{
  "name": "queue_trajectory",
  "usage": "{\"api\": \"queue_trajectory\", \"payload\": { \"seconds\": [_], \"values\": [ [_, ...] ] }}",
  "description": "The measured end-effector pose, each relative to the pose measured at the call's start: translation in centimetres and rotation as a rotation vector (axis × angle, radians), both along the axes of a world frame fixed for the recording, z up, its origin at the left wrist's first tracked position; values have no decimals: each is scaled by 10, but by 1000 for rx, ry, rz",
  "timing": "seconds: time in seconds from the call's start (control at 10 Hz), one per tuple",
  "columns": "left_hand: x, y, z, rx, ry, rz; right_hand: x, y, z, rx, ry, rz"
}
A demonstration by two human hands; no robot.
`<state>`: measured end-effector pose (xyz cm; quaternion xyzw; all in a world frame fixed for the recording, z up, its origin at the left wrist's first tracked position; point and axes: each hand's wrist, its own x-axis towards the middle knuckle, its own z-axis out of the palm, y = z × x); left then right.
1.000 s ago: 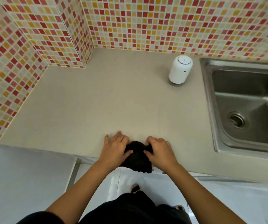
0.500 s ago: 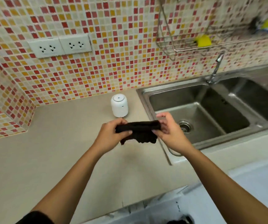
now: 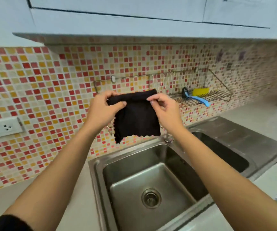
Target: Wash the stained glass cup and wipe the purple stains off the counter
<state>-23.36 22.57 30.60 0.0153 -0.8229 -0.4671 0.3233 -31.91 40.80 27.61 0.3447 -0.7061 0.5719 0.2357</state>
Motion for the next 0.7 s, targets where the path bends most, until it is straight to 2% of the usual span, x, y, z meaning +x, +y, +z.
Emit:
{"api": "queue_trajectory", "payload": {
  "seconds": [0.1, 0.2, 0.3, 0.5, 0.6, 0.7],
  "values": [
    [-34, 4, 21, -28, 37, 97, -38, 0, 18, 89, 35, 55],
    [-71, -4, 37, -89, 30, 246, -85, -14, 32, 269, 16, 184],
    [-94, -11, 36, -179, -11, 336, -116, -27, 32, 389, 20, 204],
    [-136, -36, 4, -260, -264, 473, -164, -69, -2, 531, -144, 274],
    [-161, -53, -30, -377, -504, 497, -186, -98, -33, 749, -219, 305],
    [-175, -60, -44, -497, -588, 528, -200, -110, -44, 853, -197, 303]
  ]
}}
